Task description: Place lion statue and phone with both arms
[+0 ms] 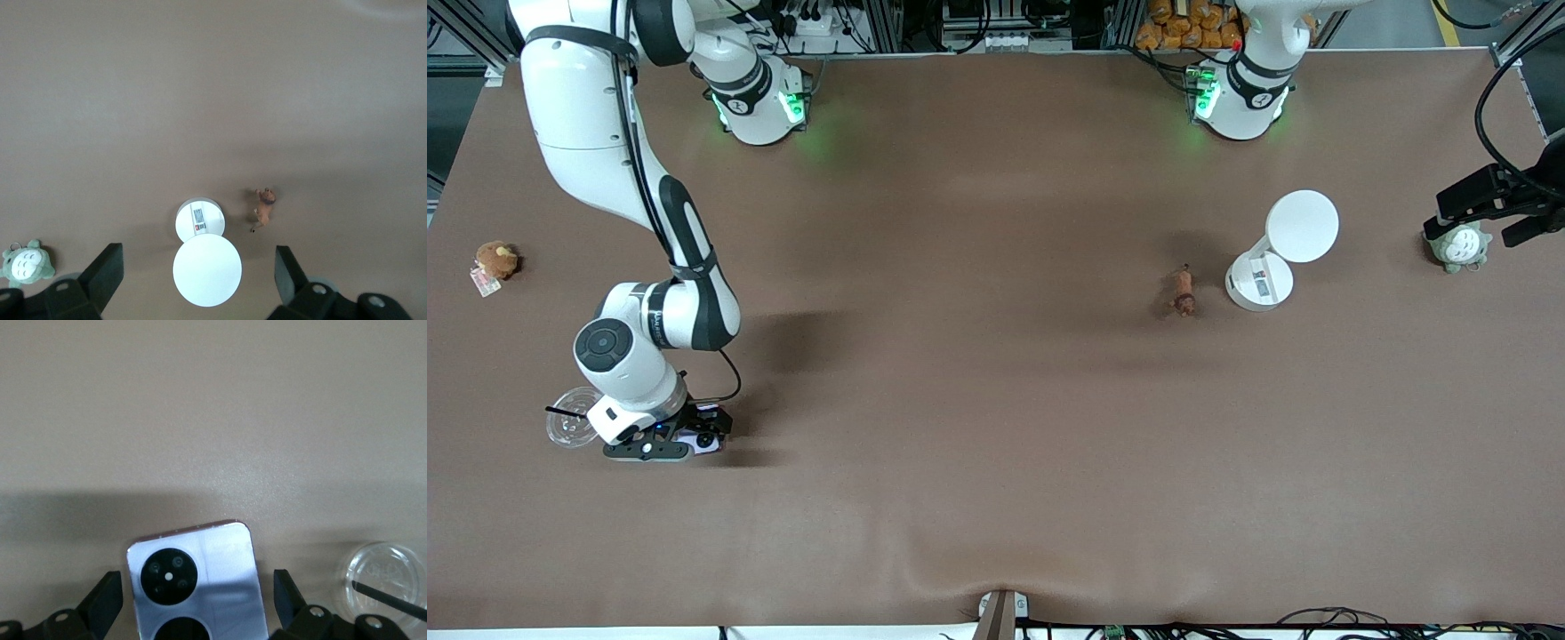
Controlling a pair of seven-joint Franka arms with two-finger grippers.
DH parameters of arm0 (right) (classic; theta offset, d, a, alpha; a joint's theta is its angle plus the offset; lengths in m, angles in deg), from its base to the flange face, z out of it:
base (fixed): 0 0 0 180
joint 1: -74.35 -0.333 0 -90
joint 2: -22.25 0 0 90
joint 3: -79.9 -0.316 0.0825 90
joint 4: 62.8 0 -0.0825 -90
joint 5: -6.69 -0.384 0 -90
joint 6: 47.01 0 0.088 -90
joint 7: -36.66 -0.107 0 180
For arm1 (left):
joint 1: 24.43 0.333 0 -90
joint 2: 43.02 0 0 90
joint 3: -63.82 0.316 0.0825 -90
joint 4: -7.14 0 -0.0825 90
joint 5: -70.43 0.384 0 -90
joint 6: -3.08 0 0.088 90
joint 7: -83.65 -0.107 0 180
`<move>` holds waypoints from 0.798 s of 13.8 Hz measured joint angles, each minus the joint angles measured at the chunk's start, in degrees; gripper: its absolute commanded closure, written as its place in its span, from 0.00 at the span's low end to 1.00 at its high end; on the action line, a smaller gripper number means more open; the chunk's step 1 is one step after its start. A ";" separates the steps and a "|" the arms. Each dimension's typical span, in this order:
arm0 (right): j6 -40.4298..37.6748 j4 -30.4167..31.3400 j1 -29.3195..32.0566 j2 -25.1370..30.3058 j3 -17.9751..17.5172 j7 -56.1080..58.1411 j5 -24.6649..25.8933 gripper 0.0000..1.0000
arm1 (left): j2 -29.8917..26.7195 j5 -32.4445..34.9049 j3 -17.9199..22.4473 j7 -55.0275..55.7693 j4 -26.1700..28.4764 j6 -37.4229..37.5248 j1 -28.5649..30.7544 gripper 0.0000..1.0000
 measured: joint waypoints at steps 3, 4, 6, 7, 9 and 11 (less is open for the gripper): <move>-2.74 -0.78 -0.24 1.57 -0.32 0.00 0.00 0.00 | -0.20 0.28 -1.03 -0.06 -1.18 1.05 -0.09 0.00; -5.79 -1.14 -0.30 2.97 -0.44 0.00 0.00 0.00 | -0.22 1.49 -2.45 -0.05 -1.18 1.42 -0.22 0.00; -12.51 -1.71 -0.32 7.22 -0.58 0.60 0.00 0.00 | -0.17 5.21 -4.66 0.43 -1.03 1.40 -0.58 0.00; -15.70 -1.82 -0.32 9.78 -0.60 1.14 0.00 0.00 | -0.07 5.45 -4.78 0.44 -0.90 1.38 -0.51 0.00; -22.33 -2.00 -0.30 15.15 -0.62 1.56 -0.03 0.00 | 0.22 5.45 -4.48 0.37 -0.78 1.27 0.13 0.00; -28.89 -1.99 -0.13 20.40 -0.56 1.74 -0.04 0.00 | 0.28 5.18 -4.41 0.35 -0.77 1.26 0.58 0.00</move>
